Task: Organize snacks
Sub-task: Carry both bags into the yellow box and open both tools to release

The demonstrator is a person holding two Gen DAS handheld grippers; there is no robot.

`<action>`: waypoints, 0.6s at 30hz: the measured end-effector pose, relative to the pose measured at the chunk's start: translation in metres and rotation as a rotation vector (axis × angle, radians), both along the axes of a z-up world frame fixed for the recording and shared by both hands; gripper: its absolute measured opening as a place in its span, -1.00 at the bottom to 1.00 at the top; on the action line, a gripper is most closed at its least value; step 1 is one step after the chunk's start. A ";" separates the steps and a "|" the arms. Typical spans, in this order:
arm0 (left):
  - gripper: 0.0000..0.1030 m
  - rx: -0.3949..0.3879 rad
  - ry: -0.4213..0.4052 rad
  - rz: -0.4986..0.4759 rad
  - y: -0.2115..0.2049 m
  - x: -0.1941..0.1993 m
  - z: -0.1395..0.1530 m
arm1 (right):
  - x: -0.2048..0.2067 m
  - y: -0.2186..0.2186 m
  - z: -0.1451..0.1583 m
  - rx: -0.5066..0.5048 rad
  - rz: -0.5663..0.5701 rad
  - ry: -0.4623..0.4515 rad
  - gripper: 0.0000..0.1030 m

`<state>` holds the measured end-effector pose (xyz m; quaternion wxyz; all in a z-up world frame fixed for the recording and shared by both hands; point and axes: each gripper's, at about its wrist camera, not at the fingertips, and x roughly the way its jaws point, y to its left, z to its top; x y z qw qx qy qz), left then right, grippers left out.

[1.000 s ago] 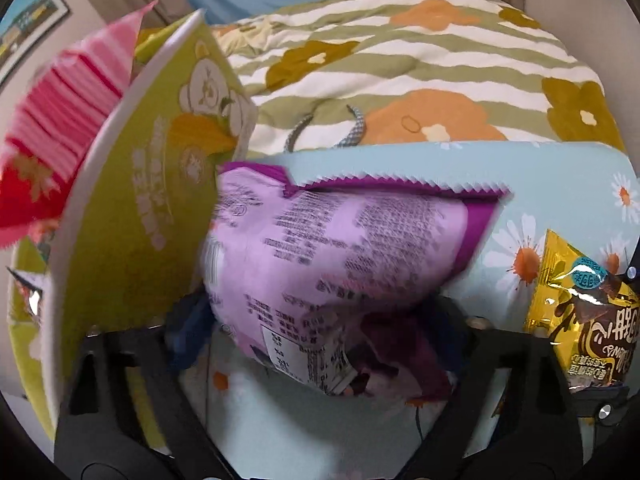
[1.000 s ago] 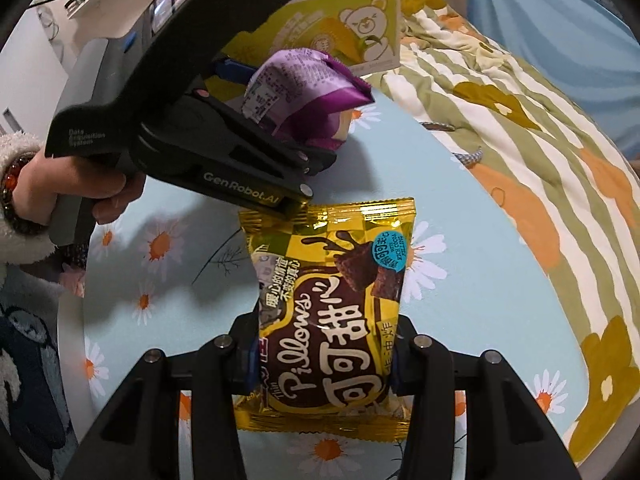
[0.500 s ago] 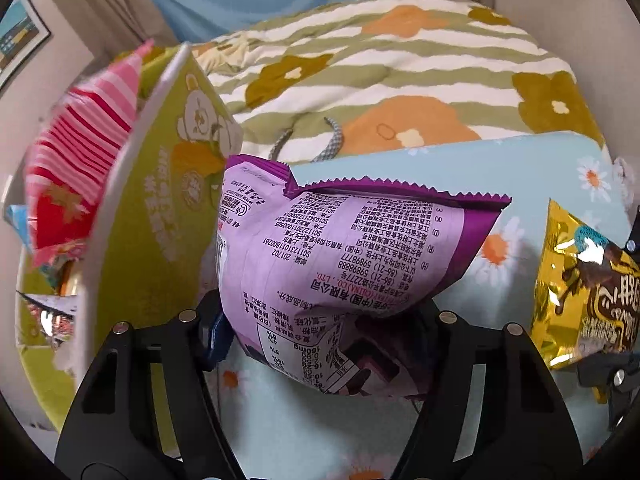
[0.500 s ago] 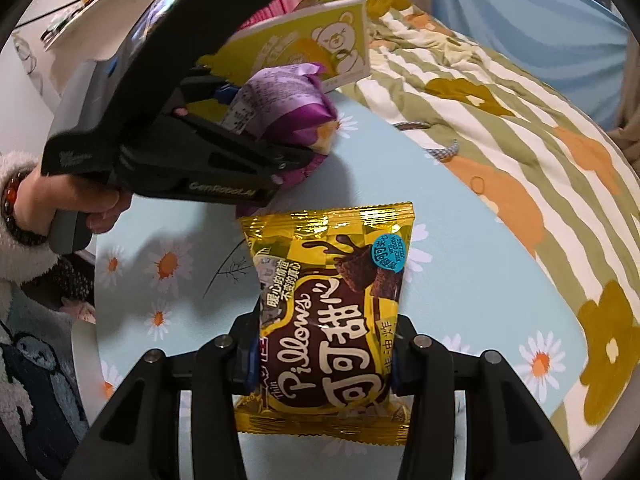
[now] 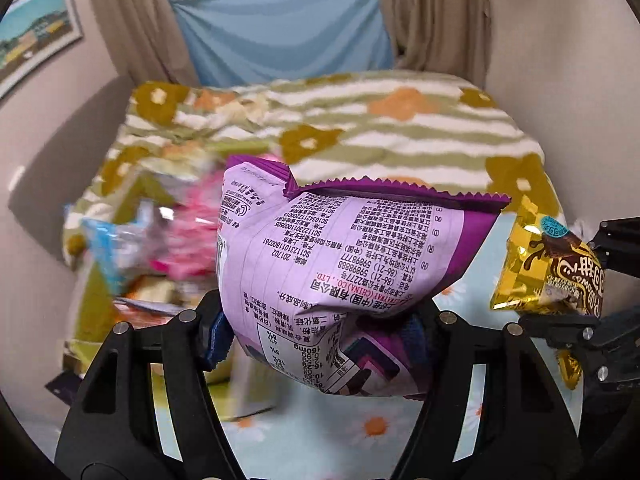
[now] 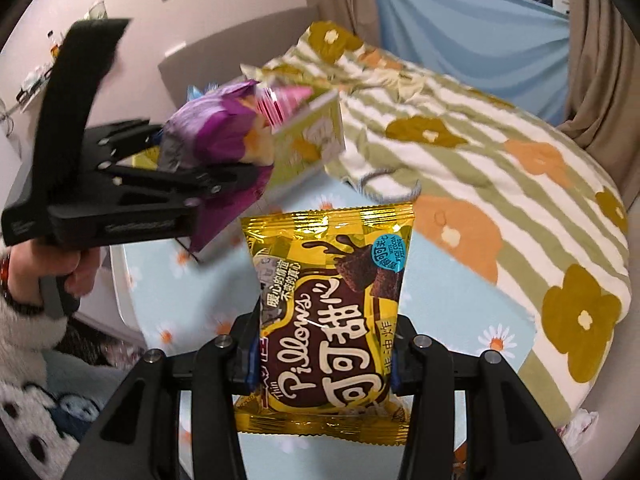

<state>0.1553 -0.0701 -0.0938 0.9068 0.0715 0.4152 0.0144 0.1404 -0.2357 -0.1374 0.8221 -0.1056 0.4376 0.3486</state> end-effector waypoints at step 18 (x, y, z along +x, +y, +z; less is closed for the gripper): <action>0.32 0.007 0.023 0.043 0.205 -0.003 0.021 | 0.000 0.170 0.053 0.201 -0.239 -0.001 -0.18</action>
